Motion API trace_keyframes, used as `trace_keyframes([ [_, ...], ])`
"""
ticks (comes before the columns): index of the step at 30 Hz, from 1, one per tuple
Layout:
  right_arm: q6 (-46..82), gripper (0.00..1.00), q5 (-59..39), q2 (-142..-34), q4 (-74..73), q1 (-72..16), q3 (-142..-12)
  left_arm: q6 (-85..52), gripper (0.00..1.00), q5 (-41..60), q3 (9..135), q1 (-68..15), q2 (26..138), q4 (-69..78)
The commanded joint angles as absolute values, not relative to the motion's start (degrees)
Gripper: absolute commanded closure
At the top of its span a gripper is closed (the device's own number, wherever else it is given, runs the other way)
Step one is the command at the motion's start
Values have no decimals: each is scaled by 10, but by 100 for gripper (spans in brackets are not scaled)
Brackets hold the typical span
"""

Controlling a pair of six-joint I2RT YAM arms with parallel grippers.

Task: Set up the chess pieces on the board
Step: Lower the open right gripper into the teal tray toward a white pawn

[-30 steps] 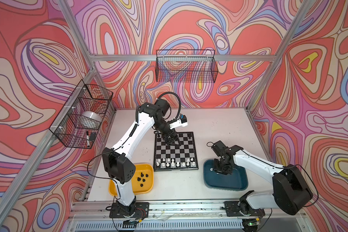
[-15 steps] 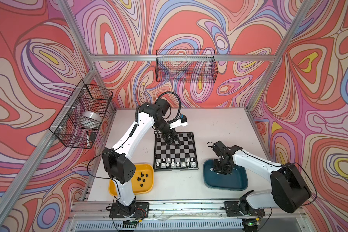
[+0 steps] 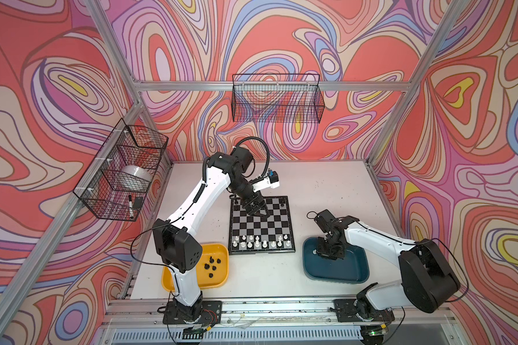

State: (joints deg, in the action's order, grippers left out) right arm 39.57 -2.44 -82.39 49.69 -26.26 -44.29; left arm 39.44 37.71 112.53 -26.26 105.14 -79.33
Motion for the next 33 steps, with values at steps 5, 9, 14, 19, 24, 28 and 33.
trace_keyframes([
  [5,388,83,-14,-828,506,-260,-455,409,9,386,1136,-266,1059,-817],
  [9,385,83,-9,-832,506,-259,-457,407,8,385,1136,-267,1059,-814],
  [14,383,83,-9,-839,502,-260,-459,406,8,383,1136,-268,1061,-814],
  [19,381,83,-9,-842,499,-259,-461,406,8,383,1136,-269,1061,-813],
  [24,379,86,-7,-839,501,-259,-461,405,8,382,1136,-269,1061,-812],
  [28,379,89,-9,-840,501,-260,-461,404,8,383,1136,-269,1062,-812],
  [33,377,90,-10,-838,503,-259,-465,404,8,380,1139,-270,1062,-812],
])
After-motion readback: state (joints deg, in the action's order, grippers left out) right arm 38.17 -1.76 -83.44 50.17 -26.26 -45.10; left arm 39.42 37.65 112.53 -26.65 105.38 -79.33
